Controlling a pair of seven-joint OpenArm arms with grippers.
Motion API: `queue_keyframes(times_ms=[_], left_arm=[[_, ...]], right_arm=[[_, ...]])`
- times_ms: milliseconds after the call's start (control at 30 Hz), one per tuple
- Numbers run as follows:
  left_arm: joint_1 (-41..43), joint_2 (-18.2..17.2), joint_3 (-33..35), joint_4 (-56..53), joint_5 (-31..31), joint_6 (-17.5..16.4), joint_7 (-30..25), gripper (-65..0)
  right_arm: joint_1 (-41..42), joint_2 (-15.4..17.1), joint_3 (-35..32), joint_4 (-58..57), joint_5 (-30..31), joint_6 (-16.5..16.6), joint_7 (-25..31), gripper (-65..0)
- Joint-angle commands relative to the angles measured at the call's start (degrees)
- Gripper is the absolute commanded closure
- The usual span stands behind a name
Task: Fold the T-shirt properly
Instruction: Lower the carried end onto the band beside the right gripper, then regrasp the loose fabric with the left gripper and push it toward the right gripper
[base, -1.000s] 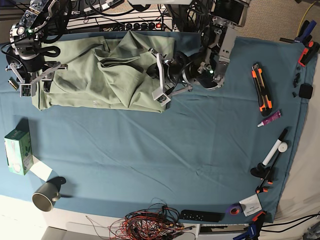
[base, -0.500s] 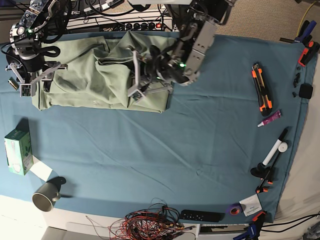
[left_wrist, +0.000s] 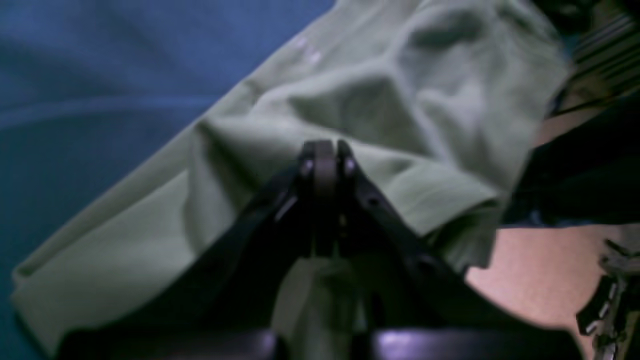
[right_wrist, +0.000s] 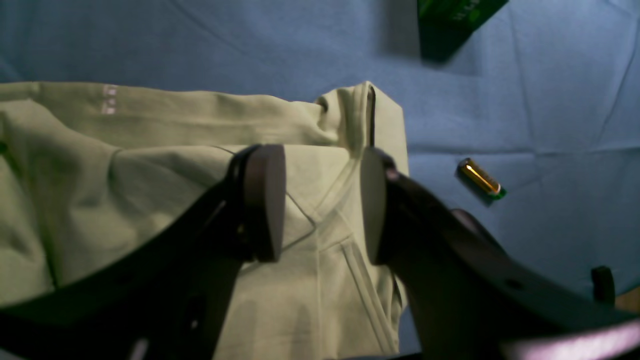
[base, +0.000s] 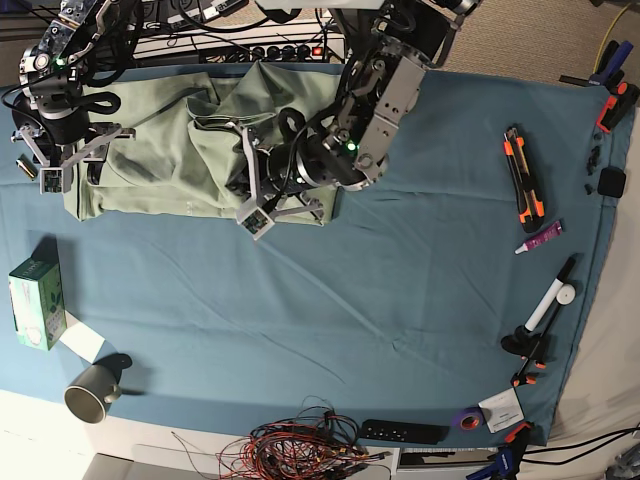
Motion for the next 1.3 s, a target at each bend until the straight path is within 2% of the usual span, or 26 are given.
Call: queue_keyframes(times_ms=[0, 100, 200, 367, 533, 633, 767, 1033, 1267], left_arm=[[-1.1, 1.4, 0.2, 0.8, -1.3, -2.0, -1.4, 0.0], [-2.2, 1.4, 0.2, 0.8, -1.6, -4.3, -0.6, 0.0], [-4.1, 1.4, 0.2, 1.0, -0.5, -4.6, 5.6, 0.0], [-4.8, -2.1, 0.2, 2.8, 6.6, 0.3, 10.4, 0.0], [-2.4, -5.7, 0.2, 2.8, 6.3, 1.6, 13.6, 0.0], [0.5, -5.7, 0.2, 2.8, 3.5, 1.0, 15.0, 0.0], [3.2, -5.5, 0.8, 2.9, -1.3, -0.1, 15.2, 0.0], [3.2, -5.5, 3.3, 2.9, -1.4, -1.6, 13.0, 0.0], [0.7, -5.5, 3.3, 2.9, 6.1, -0.9, 8.1, 0.0]], right_arm=[[0.1, 0.8, 0.4, 0.9, 0.2, -0.4, 1.6, -24.9], [0.1, 0.8, 0.4, 0.9, 0.2, -0.4, 1.6, -24.9], [0.1, 0.8, 0.4, 0.9, 0.2, -0.4, 1.5, -24.9], [0.1, 0.8, 0.4, 0.9, 0.2, -0.4, 1.5, -24.9], [0.1, 0.8, 0.4, 0.9, 0.2, -0.4, 1.6, -24.9], [0.1, 0.8, 0.4, 0.9, 0.3, -0.4, 1.7, -24.9], [0.1, 0.8, 0.4, 0.9, 0.2, -0.4, 1.7, -24.9], [0.1, 0.8, 0.4, 0.9, 0.3, -0.4, 1.8, -24.9], [0.1, 0.8, 0.4, 0.9, 0.2, -0.4, 1.8, -24.9]])
